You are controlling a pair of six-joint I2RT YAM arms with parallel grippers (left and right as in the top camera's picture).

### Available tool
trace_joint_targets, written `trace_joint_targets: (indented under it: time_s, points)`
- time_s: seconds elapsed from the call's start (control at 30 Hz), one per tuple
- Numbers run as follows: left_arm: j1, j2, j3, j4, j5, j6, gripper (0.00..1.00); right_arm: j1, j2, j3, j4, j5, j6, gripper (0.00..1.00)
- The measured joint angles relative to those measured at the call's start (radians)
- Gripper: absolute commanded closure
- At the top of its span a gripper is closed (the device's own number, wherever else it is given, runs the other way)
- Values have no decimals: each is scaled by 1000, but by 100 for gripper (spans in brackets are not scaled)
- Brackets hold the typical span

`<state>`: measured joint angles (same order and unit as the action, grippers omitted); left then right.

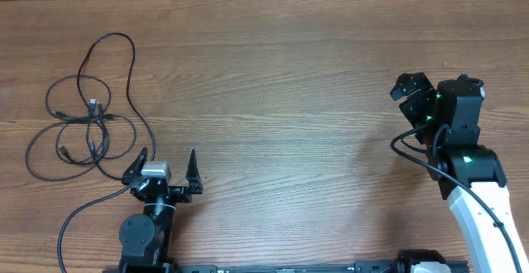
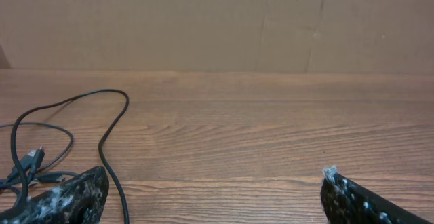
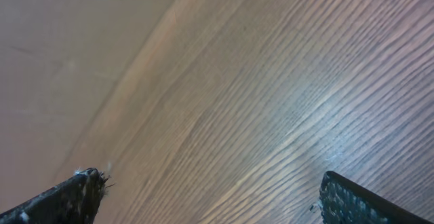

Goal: Untangle cables

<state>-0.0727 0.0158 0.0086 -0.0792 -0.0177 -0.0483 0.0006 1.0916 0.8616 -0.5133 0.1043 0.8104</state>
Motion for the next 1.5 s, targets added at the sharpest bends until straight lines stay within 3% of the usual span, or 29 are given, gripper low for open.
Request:
trace_joint_targets:
  time_s: [0.53, 0.87, 1.5]
  points:
    - [0, 0, 0, 0, 0, 0, 0, 19, -283, 0, 0, 1, 0, 0]
    - [0, 0, 0, 0, 0, 0, 0, 197, -354, 0, -12, 0, 0, 0]
    - [0, 0, 0, 0, 0, 0, 0, 198, -581, -21, -242, 0, 0, 0]
